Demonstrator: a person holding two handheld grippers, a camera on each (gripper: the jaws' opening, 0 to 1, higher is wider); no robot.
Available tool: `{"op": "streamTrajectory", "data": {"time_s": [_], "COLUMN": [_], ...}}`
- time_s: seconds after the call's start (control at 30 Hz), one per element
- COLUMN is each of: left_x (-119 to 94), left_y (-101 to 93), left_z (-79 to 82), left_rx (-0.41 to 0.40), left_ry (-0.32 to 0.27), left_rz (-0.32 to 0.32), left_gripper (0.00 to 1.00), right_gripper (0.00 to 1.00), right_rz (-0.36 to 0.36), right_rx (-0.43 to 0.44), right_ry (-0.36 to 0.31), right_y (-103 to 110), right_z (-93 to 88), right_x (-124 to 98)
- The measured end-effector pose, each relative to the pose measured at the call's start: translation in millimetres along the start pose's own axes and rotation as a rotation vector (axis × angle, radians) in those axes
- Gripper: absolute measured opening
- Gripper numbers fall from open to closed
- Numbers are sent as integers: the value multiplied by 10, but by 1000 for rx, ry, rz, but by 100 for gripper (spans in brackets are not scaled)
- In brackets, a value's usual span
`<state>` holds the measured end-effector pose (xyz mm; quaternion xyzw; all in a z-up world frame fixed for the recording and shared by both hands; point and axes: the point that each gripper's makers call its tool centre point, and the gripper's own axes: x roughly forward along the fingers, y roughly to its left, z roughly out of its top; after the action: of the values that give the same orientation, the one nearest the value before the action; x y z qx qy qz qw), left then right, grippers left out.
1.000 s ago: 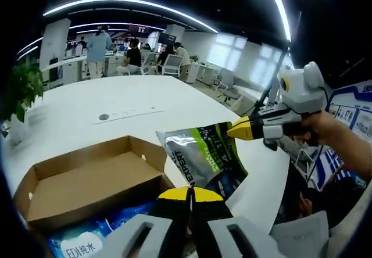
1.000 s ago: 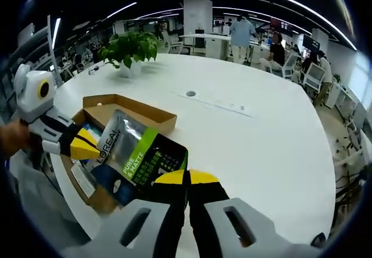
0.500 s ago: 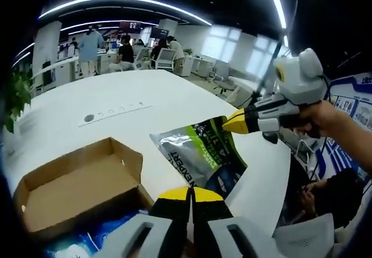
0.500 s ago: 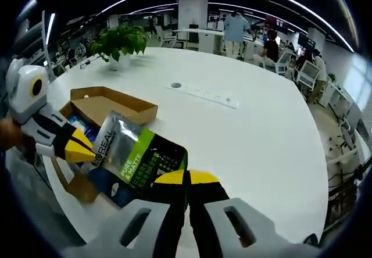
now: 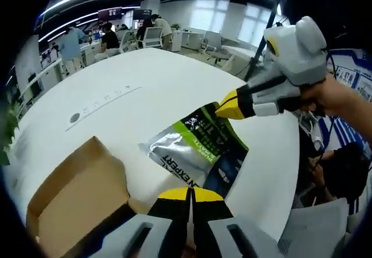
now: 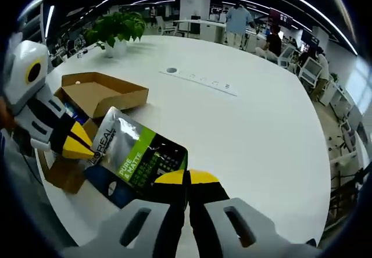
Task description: Operate the shoe box by opening the lid, removing the specified soft item, and placing it in the target area until the item is outside and the box remains undamaged.
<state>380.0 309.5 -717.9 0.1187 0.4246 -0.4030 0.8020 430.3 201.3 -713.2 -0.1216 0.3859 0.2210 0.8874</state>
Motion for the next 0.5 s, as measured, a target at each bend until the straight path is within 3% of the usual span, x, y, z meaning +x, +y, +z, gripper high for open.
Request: {"op": "streamTrajectory", "data": {"time_s": [0.33,0.5], "left_x": [273,380], "left_y": [18,-11], "left_z": [-145,-208], "left_rx": [83,142], "left_ry": [164,233], "left_rz": [-12,-26], "left_gripper": [0,0], "right_gripper": [0,0], "right_rz": [19,10], "right_rx": [-25,-17], "right_ry": [12,18], "right_y": [-14,-43], "right_z": [-95,-228], "right_x": [224,352]}}
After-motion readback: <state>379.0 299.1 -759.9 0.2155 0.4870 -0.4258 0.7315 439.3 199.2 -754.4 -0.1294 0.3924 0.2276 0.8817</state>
